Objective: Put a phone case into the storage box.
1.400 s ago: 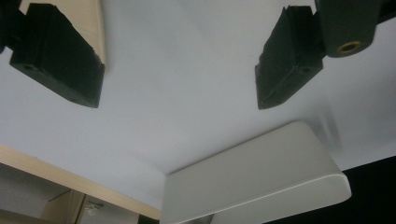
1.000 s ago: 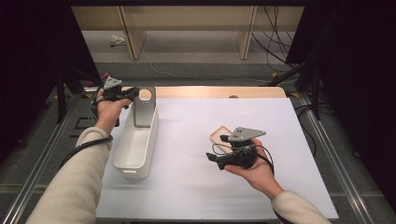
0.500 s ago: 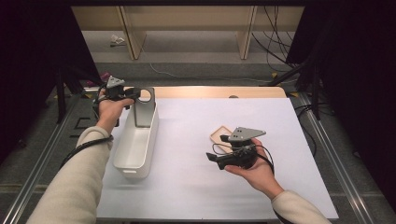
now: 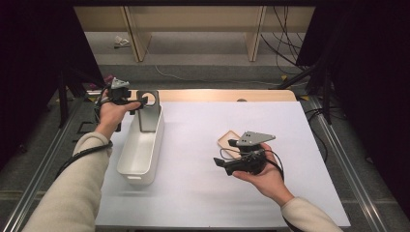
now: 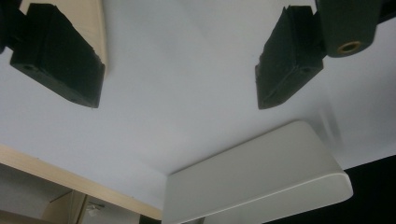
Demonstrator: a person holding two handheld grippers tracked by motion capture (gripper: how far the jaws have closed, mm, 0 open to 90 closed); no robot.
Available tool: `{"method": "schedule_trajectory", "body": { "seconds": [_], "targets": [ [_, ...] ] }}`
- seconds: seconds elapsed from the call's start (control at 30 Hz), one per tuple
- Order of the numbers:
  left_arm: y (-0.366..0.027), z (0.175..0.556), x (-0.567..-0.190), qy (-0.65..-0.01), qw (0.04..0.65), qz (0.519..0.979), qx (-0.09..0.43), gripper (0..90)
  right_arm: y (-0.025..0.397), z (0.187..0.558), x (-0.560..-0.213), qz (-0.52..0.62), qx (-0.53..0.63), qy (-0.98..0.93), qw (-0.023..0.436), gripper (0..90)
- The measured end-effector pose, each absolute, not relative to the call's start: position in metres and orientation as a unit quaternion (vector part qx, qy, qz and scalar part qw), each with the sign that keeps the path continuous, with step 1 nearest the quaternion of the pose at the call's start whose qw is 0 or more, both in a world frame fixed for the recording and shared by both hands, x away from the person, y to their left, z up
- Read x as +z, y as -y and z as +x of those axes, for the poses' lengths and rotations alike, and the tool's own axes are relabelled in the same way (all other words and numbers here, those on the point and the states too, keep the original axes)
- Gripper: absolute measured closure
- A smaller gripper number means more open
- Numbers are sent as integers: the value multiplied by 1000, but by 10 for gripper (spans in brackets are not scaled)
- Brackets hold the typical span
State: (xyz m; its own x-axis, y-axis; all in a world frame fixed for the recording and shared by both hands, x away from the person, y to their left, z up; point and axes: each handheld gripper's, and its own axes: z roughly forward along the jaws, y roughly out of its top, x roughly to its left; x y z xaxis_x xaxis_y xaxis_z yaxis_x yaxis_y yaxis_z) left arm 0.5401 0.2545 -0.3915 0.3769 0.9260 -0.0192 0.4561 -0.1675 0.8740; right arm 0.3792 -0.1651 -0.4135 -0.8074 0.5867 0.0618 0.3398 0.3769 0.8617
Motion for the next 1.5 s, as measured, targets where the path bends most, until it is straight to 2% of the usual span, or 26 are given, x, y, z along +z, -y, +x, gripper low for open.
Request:
{"method": "schedule_trajectory", "body": {
  "seconds": [0.07,0.17,0.37,0.83,1.03,1.5],
  "targets": [
    [-253,537,-389,-491,428,710,269,168,166,380,-413,285,481,-819,128,166],
    [-251,531,-385,-489,419,719,262,143,167,381,-413,287,482,-818,129,166],
    [-247,514,-377,-476,411,732,262,0,171,383,-412,294,481,-815,134,166],
    [-238,446,-381,-448,444,732,258,18,187,390,-409,315,479,-806,147,165],
    [-223,416,-389,-419,472,738,239,0,191,393,-410,321,477,-805,146,163],
    [-197,365,-408,-383,480,758,220,0,202,396,-410,328,474,-804,148,163]
  ]
}}
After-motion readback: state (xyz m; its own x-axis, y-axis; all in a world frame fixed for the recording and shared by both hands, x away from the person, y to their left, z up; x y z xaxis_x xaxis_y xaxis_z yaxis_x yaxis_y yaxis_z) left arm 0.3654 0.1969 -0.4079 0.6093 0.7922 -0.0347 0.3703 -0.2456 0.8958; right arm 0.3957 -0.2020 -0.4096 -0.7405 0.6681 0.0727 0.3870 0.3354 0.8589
